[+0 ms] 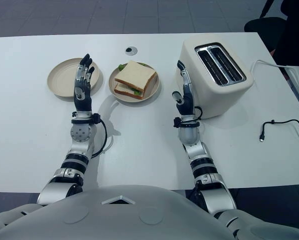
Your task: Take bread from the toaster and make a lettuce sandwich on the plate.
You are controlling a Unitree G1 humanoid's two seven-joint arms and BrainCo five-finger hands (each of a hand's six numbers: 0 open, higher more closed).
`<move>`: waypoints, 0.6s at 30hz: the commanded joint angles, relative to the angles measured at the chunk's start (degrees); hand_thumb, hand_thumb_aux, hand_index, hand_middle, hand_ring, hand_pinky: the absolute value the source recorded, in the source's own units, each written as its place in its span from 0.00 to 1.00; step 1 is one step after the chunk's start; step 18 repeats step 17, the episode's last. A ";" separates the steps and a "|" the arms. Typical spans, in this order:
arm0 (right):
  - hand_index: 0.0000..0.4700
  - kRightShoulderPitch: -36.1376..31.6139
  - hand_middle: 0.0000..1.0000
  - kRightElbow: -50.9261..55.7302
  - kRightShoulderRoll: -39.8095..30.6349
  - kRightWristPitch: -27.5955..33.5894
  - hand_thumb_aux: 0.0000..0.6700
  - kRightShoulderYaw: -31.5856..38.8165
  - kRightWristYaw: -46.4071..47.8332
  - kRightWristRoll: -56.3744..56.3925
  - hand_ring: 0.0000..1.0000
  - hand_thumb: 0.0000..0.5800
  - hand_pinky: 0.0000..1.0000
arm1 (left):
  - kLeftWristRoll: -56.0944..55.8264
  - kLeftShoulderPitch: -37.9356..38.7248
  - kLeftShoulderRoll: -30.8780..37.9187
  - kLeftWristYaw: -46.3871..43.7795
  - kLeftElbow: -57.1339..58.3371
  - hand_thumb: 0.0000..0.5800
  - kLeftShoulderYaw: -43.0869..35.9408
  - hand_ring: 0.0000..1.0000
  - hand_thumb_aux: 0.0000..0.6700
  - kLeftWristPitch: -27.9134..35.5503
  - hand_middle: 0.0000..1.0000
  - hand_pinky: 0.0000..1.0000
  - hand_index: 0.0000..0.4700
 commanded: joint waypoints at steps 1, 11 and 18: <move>0.00 2.59 0.00 -0.84 1.36 -1.42 0.00 1.55 1.19 -0.11 0.00 0.00 0.00 | 2.36 2.27 -1.91 1.00 3.08 0.00 -0.40 0.00 0.00 -1.23 0.00 0.00 0.00; 0.00 4.20 0.00 -2.79 -0.08 -1.75 0.00 1.59 4.87 1.03 0.00 0.00 0.00 | 9.75 7.63 -6.74 8.48 -3.36 0.00 -0.88 0.00 0.00 0.61 0.00 0.00 0.00; 0.00 3.45 0.00 -3.33 -0.58 -1.29 0.00 1.88 6.81 0.30 0.00 0.00 0.00 | 13.73 5.28 -10.51 14.48 -0.83 0.00 -2.35 0.00 0.00 6.32 0.00 0.00 0.00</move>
